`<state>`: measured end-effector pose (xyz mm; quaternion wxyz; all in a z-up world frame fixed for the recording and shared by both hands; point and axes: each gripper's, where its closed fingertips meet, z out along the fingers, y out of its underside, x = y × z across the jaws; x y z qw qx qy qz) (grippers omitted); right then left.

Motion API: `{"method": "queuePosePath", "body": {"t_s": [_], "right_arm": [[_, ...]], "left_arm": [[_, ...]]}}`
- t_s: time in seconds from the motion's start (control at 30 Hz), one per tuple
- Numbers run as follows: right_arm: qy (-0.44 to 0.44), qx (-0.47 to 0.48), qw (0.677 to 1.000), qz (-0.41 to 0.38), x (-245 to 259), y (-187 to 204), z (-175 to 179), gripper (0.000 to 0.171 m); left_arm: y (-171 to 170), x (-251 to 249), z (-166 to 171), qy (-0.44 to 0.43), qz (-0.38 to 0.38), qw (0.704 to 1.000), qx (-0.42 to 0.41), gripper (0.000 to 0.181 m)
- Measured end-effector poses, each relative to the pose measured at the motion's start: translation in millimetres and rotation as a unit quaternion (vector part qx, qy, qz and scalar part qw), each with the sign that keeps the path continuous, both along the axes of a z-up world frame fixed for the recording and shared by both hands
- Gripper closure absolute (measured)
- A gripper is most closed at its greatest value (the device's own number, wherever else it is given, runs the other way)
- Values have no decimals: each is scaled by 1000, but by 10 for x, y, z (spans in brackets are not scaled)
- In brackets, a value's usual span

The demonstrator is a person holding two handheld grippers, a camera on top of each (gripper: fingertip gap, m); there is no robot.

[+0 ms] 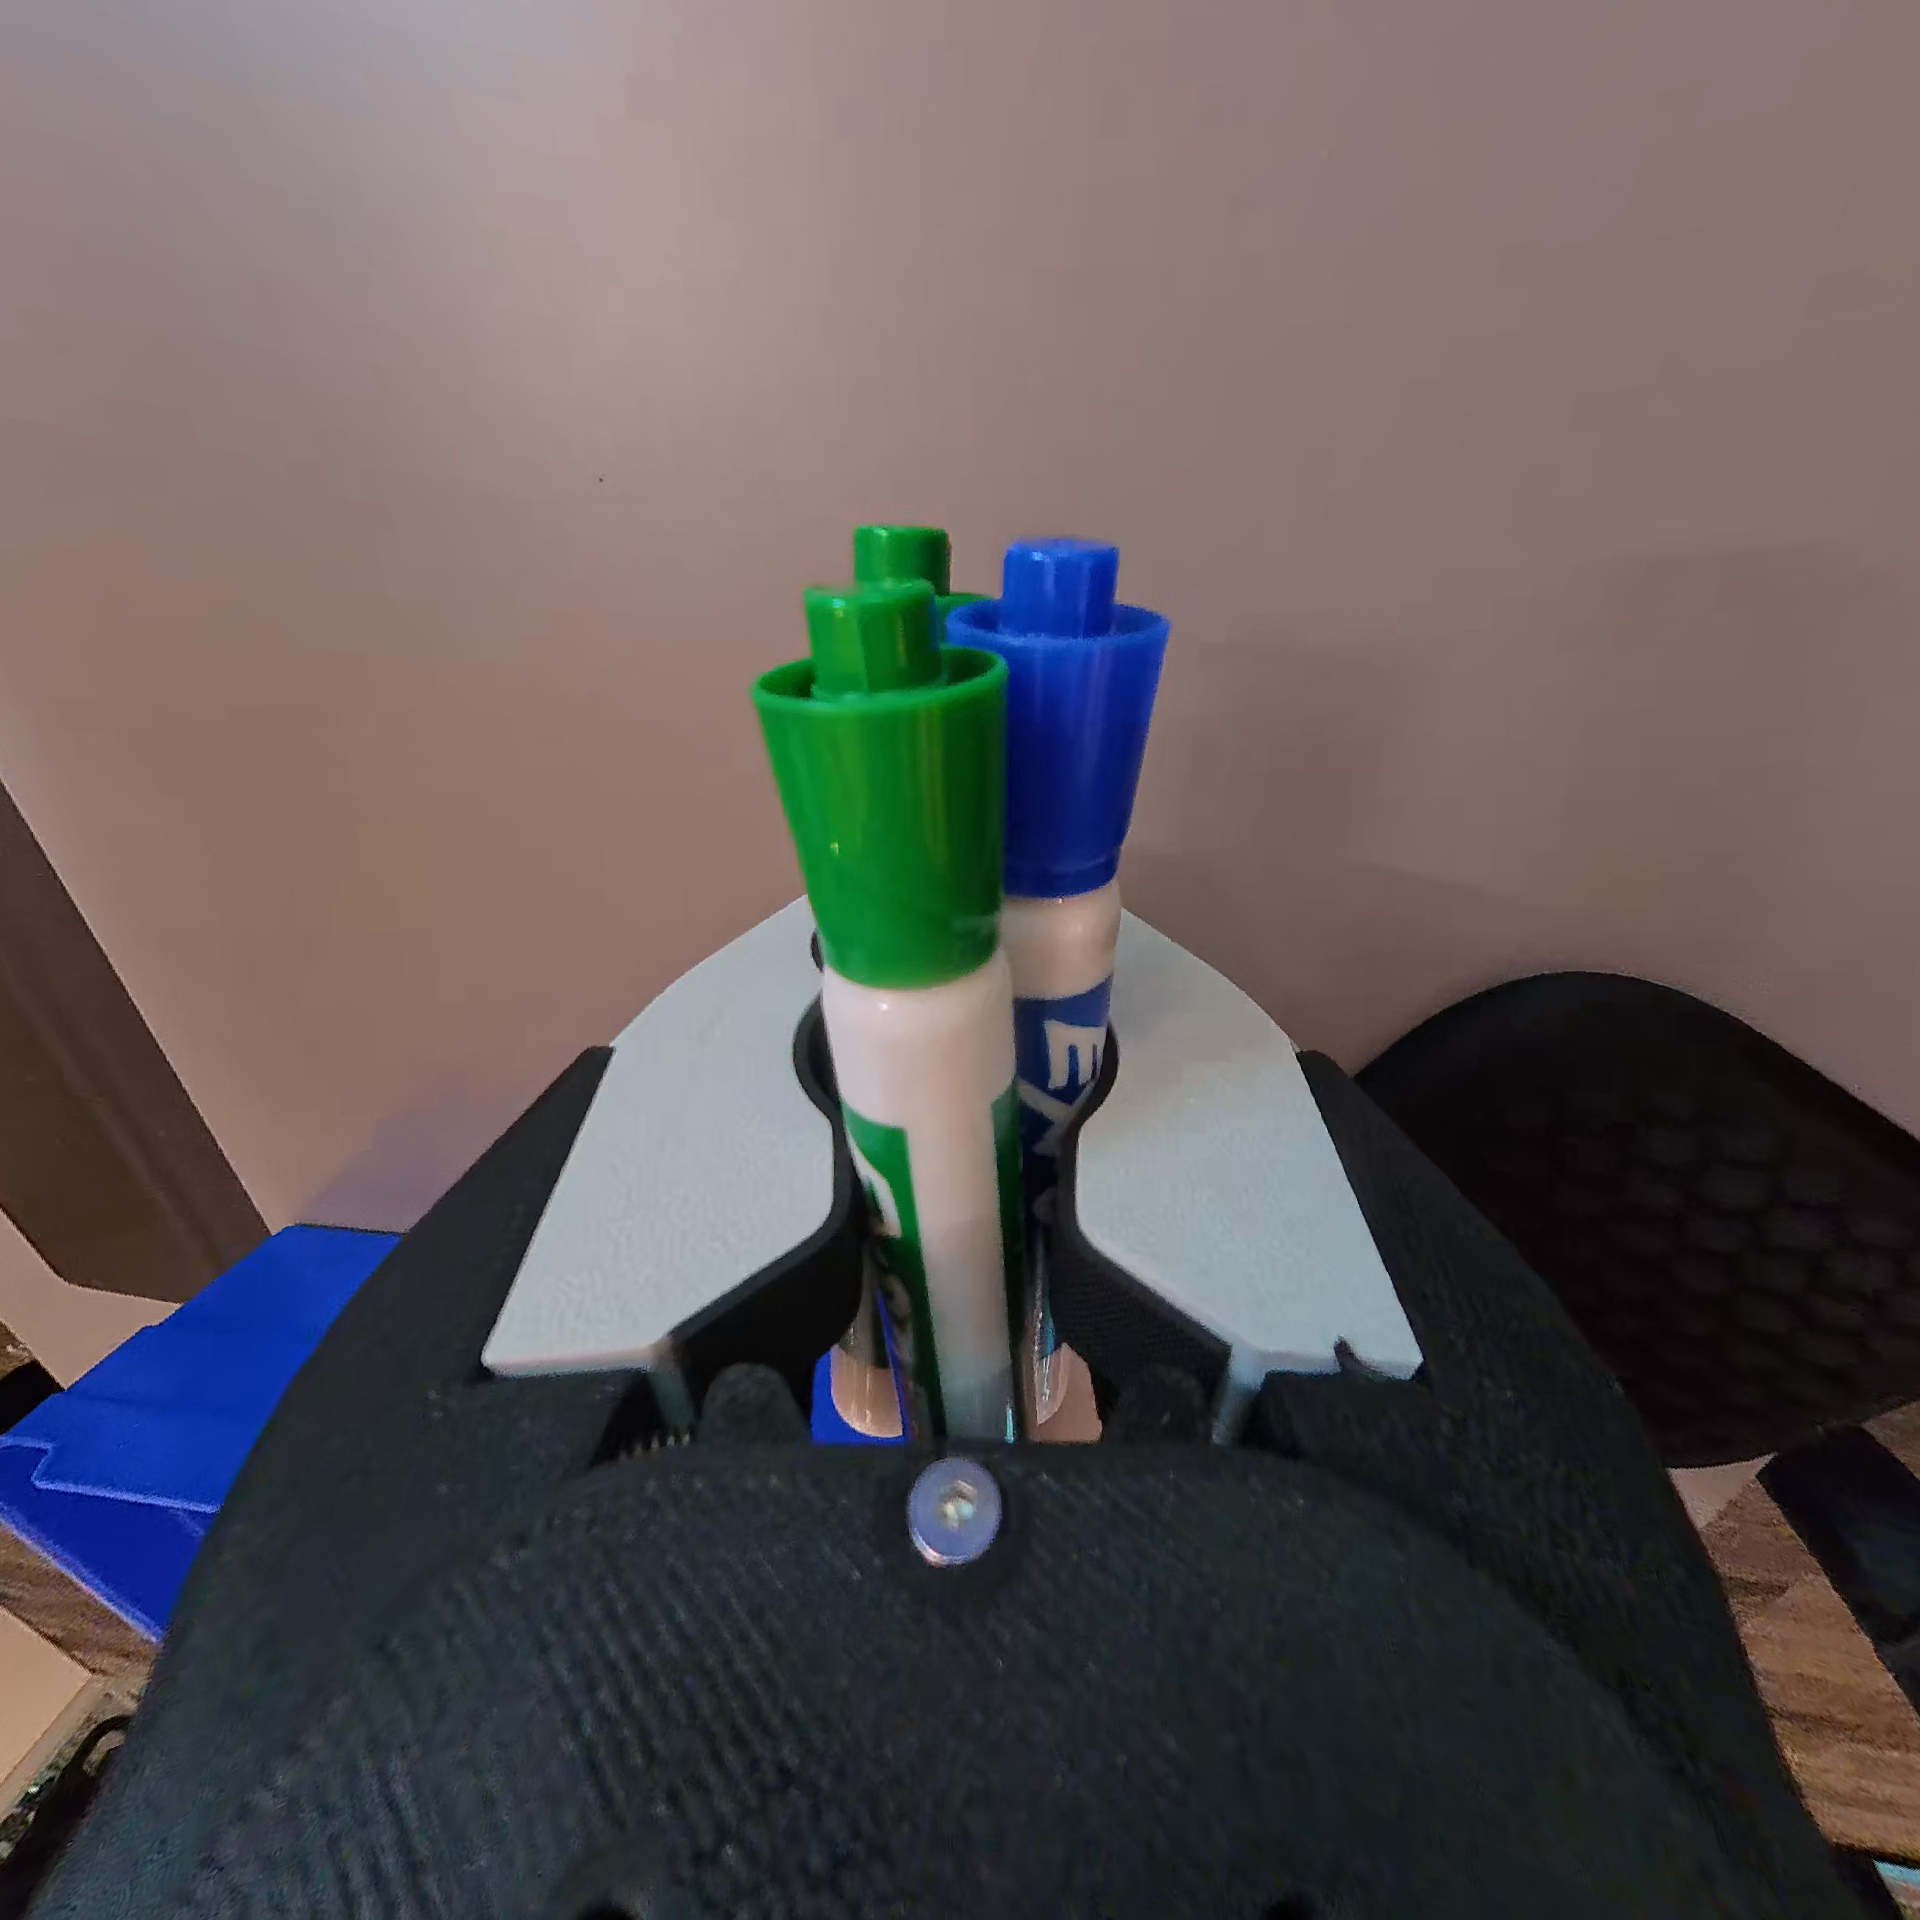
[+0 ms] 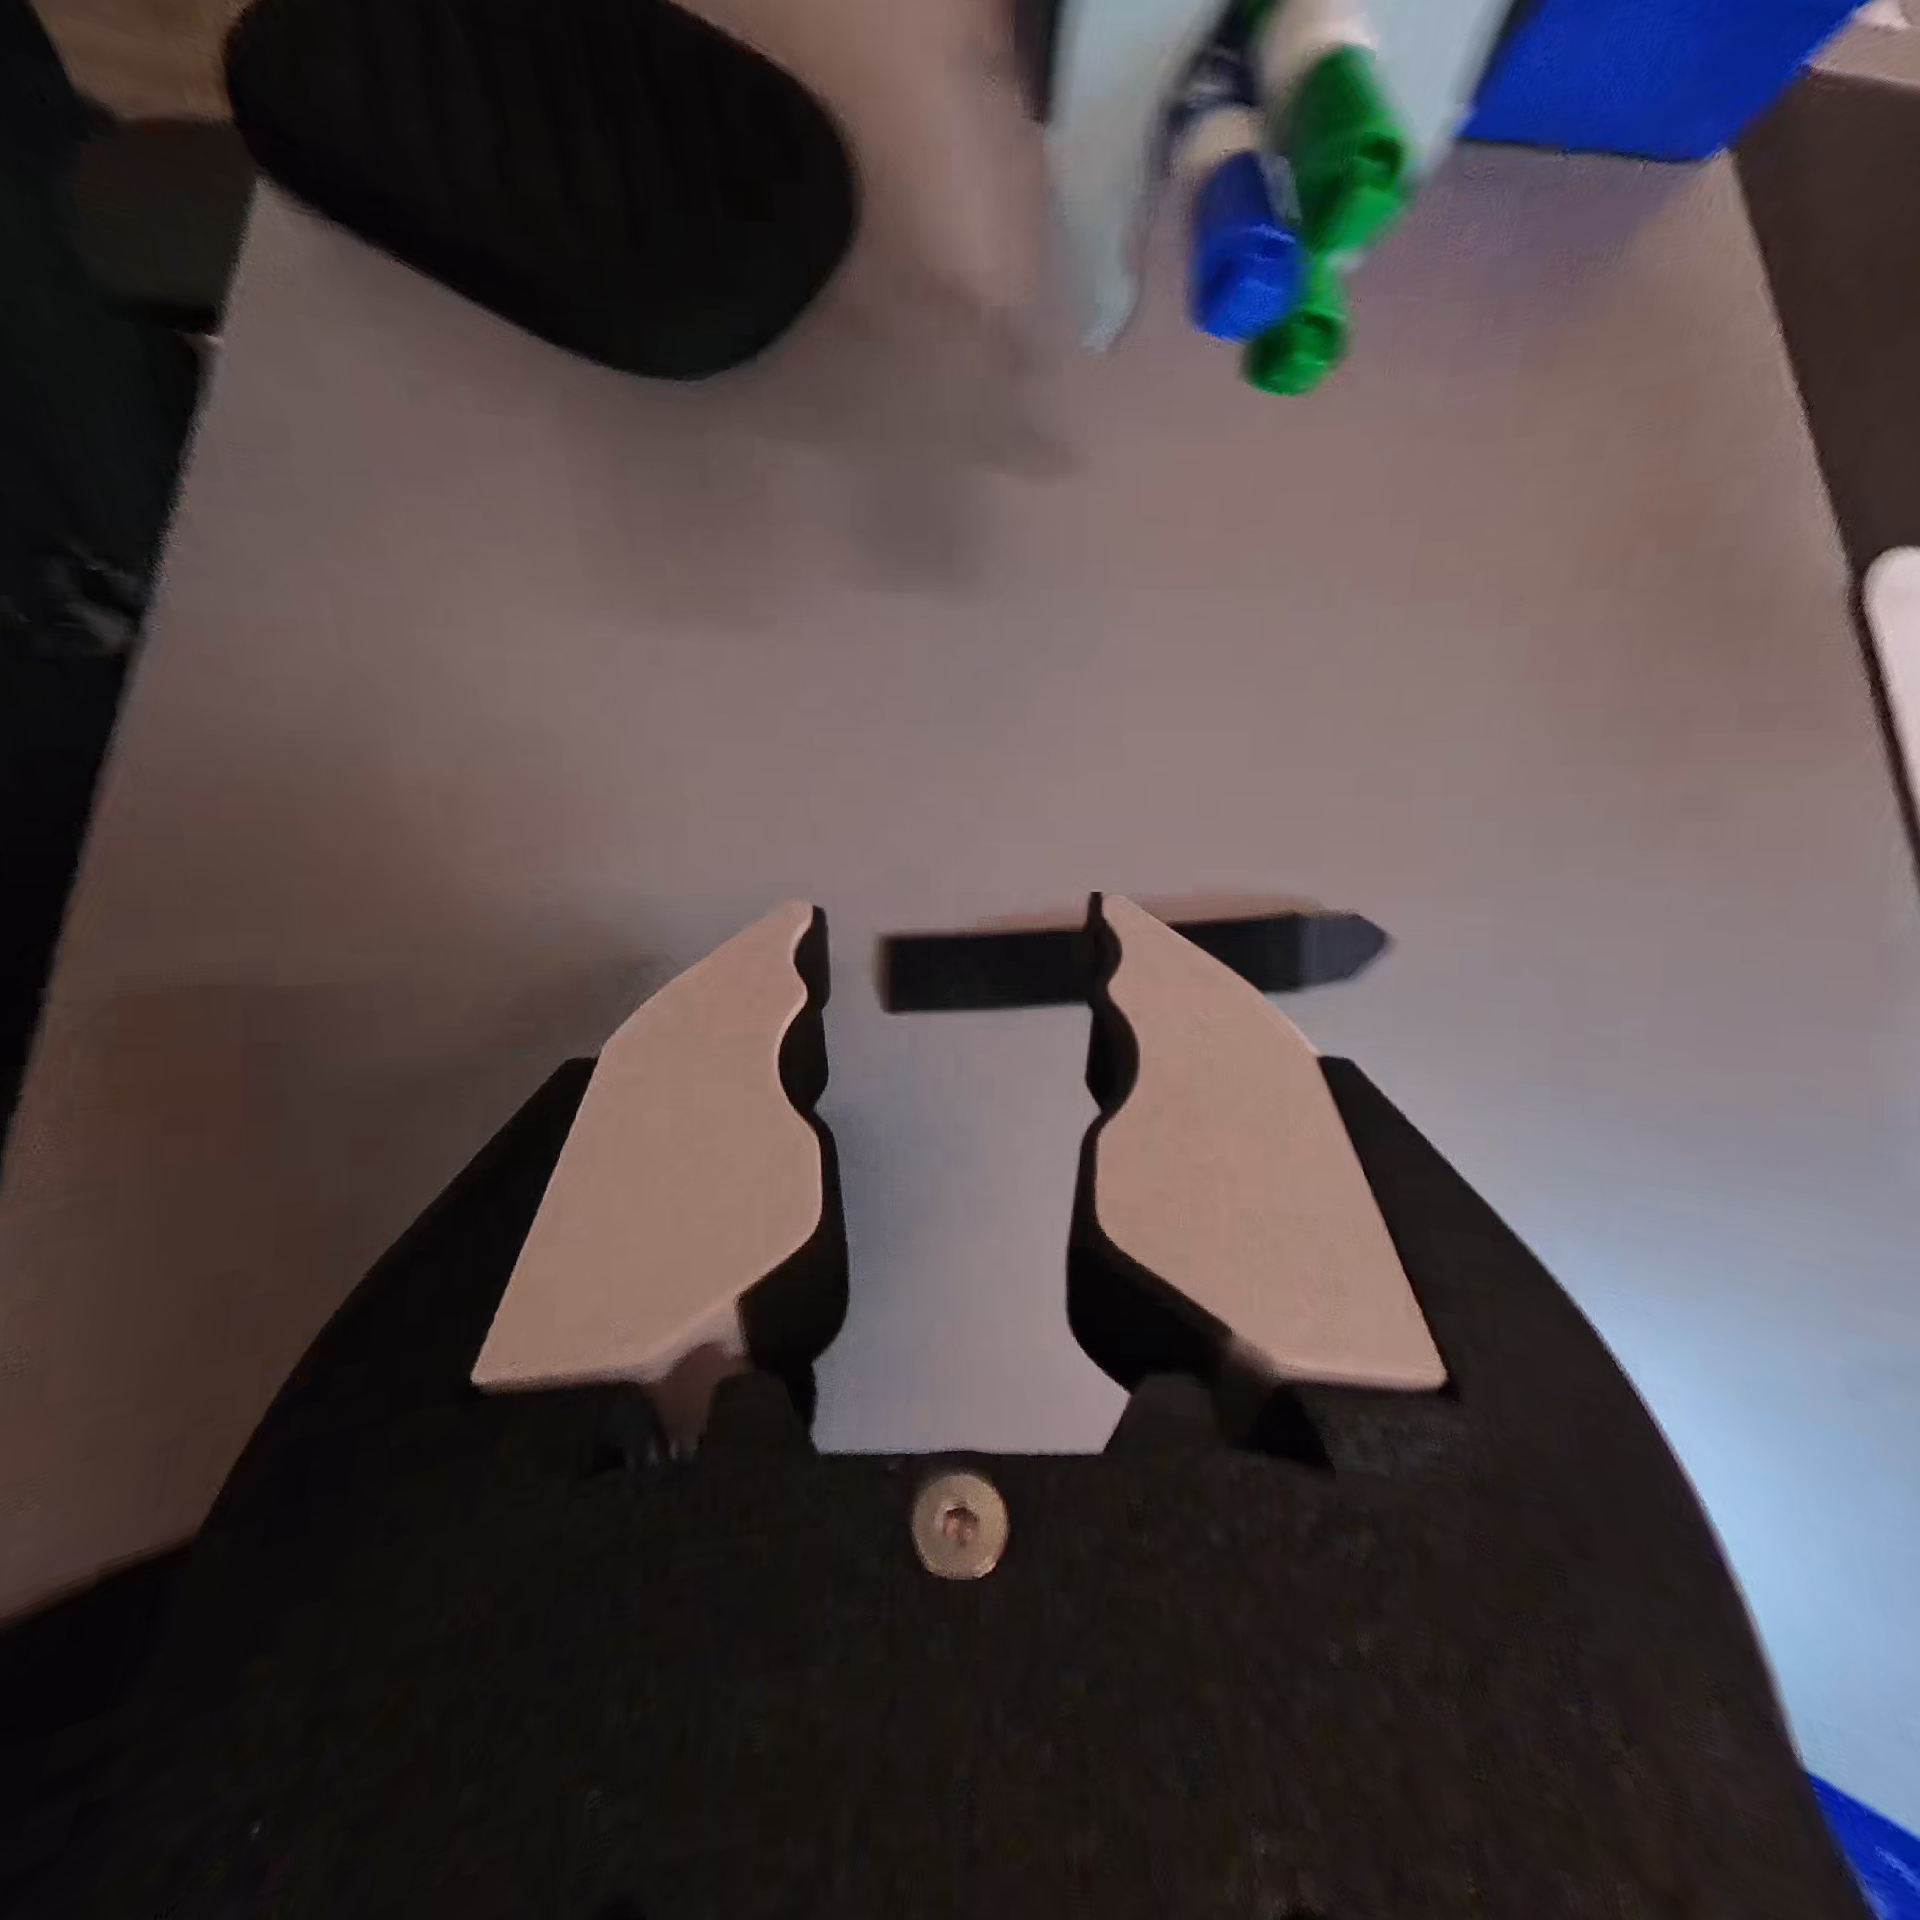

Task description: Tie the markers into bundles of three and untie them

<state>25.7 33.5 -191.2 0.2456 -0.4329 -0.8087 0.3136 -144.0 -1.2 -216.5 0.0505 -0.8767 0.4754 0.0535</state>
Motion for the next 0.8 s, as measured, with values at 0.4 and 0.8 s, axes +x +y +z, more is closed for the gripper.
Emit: {"method": "queuePosePath", "body": {"t_s": [0.4,0.8], "right_arm": [[-65,-3,998,-1,-383,414,-704,104],[-89,-26,996,-15,-442,406,-753,152]], "left_arm": [[30,74,-68,14,-2,1000,-25,140],[86,126,-226,7,-2,999,-45,140]]}}
